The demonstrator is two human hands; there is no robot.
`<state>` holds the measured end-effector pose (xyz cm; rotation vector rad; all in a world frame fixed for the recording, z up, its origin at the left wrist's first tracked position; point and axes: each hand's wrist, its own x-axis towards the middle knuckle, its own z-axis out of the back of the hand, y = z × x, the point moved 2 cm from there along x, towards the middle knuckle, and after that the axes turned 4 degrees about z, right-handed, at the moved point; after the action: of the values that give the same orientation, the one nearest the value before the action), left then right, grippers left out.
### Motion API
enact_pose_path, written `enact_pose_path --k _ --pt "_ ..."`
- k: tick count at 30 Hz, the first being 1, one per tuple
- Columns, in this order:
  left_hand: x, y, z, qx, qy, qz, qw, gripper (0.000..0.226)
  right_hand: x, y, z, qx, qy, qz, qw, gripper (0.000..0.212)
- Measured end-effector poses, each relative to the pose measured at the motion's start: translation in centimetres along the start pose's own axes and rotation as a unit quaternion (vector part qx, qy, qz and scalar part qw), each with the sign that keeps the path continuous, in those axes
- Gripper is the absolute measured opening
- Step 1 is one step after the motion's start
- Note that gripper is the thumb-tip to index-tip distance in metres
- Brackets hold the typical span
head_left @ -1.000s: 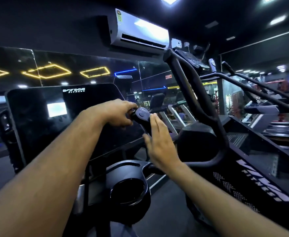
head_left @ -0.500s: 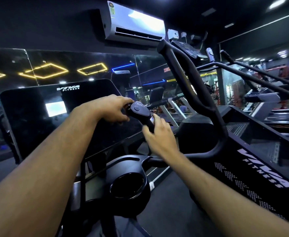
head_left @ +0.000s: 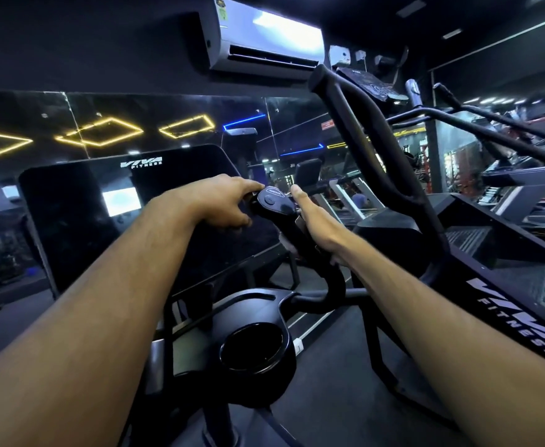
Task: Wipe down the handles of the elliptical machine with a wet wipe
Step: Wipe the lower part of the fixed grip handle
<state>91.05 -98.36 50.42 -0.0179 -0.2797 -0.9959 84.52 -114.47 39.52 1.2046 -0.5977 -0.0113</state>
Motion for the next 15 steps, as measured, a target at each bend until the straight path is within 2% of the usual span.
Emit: enact_pose_path --k 4,7,10,13,15 --pt "0.1 0.3 -0.2 -0.005 0.006 0.010 1.000 0.079 -0.1 -1.3 0.5 0.076 0.069 -0.031 0.994 0.089" --pt "0.1 0.2 -0.1 -0.001 0.007 0.013 1.000 0.080 -0.3 -1.5 0.6 0.111 0.074 -0.053 0.990 0.079" --pt "0.0 0.1 -0.1 0.002 0.007 0.011 1.000 0.080 -0.8 -1.3 0.5 0.096 0.067 -0.067 0.991 0.080" --pt "-0.1 0.1 -0.1 0.003 0.006 0.007 1.000 0.082 -1.5 -1.9 0.4 0.077 0.023 -0.057 0.995 0.077" --pt "-0.1 0.1 -0.2 0.007 0.007 0.006 1.000 0.082 -1.9 -3.5 0.3 0.034 -0.060 -0.051 0.996 0.074"
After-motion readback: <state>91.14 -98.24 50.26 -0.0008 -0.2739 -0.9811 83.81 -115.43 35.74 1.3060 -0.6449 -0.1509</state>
